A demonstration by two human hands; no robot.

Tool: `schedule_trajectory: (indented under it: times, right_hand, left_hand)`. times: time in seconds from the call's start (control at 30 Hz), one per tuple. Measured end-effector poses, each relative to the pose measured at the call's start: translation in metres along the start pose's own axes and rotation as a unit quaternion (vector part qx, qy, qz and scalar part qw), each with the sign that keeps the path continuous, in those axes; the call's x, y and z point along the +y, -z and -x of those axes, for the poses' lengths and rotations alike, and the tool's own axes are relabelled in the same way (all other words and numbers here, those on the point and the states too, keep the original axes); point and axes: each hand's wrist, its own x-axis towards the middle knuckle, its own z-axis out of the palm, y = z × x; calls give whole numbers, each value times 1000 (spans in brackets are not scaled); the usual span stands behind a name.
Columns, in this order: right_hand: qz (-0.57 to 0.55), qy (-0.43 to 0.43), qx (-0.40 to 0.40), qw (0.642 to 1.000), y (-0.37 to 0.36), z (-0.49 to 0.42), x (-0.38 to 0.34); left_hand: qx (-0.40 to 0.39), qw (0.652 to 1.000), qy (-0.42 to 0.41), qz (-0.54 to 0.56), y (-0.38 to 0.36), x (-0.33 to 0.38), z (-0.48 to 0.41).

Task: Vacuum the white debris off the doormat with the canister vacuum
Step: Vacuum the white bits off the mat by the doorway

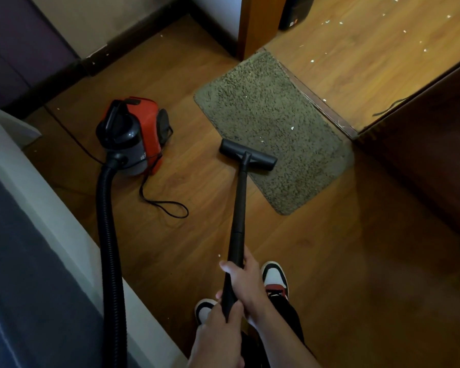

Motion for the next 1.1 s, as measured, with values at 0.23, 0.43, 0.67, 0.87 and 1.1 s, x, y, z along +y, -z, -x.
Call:
schedule_trajectory:
  times: [0.23, 0.43, 0.67, 0.87, 1.1]
  right_hand:
    - [-6, 2, -2, 1000, -2, -11, 0]
    - [-30, 5, 4, 1000, 1, -17, -9]
    - [-52, 10, 7, 999, 9, -30, -33]
    - [-42, 23, 25, 999, 19, -47, -49]
    - [-56, 36, 37, 997, 34, -66, -77]
  left_hand:
    - [-41, 999, -5, 16, 1, 4, -4]
    - [-57, 998, 2, 28, 0, 14, -8]
    - [-59, 997, -40, 25, -6, 39, -16]
    - [-60, 996, -61, 13, -12, 61, -18]
    - [-74, 995, -73, -6, -22, 97, -31]
